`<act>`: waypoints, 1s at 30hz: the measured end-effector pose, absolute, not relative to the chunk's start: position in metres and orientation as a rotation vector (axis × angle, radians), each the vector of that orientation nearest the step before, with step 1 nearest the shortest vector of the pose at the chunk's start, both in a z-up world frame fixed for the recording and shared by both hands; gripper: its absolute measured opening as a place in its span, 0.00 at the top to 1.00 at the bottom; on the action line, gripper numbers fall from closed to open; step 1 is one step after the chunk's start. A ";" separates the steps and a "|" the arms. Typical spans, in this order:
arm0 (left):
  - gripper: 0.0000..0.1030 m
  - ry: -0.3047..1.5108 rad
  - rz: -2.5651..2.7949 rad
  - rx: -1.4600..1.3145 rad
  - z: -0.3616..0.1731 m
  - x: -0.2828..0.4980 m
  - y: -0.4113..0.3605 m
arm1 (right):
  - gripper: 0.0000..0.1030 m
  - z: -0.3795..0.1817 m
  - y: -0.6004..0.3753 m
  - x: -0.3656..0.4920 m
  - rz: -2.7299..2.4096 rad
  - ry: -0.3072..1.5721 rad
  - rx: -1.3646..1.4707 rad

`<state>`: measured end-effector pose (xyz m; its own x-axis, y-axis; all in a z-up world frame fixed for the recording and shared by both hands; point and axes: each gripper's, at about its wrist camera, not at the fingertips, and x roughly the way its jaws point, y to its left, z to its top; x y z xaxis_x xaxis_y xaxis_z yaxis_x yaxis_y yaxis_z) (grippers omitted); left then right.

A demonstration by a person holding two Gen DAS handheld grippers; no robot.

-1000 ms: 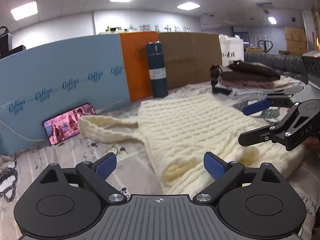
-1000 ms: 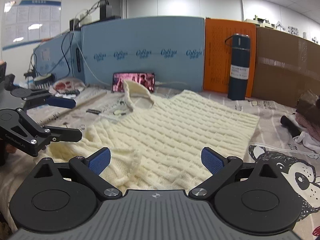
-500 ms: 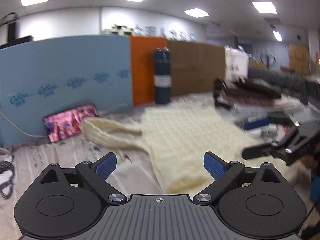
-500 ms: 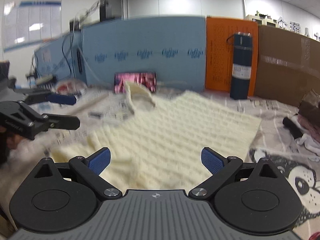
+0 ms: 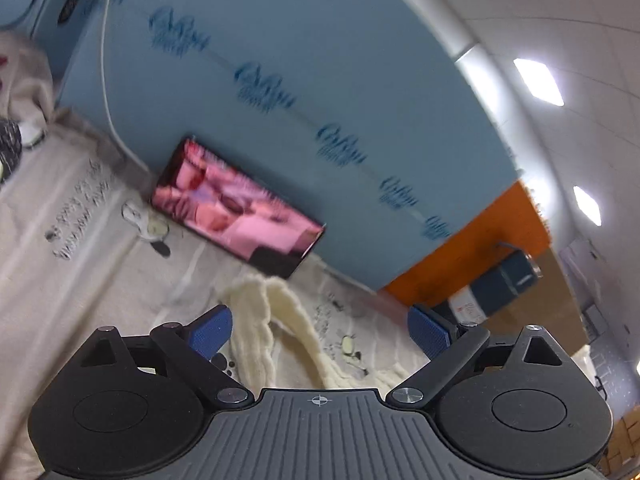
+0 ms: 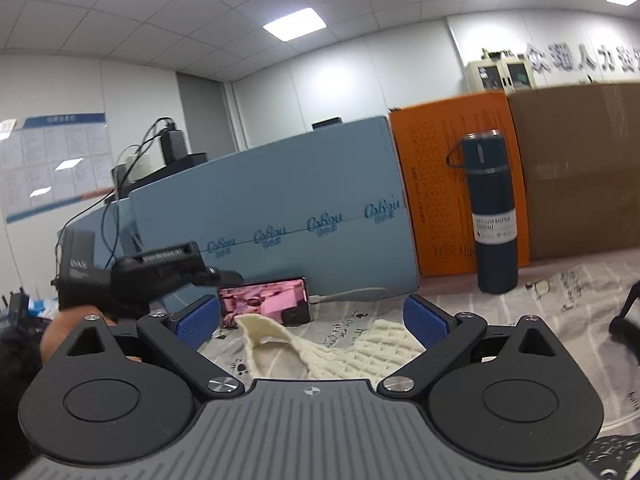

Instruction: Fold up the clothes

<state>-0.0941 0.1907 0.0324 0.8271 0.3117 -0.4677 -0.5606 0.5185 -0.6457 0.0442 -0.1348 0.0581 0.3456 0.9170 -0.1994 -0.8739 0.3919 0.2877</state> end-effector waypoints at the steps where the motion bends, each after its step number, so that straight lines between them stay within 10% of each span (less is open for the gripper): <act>1: 0.07 0.328 0.542 -0.875 0.025 -0.088 0.191 | 0.04 0.052 -0.132 0.050 1.160 0.375 0.155; 9: 0.15 0.322 0.549 -0.759 -0.016 -0.068 0.192 | 0.04 0.015 -0.131 0.081 1.086 0.549 0.195; 18: 0.84 0.257 0.467 -0.702 -0.008 -0.071 0.187 | 0.04 0.008 -0.136 0.086 1.044 0.573 0.217; 30: 0.85 0.223 0.107 -0.317 0.034 -0.061 0.105 | 0.04 0.008 -0.146 0.092 0.993 0.544 0.283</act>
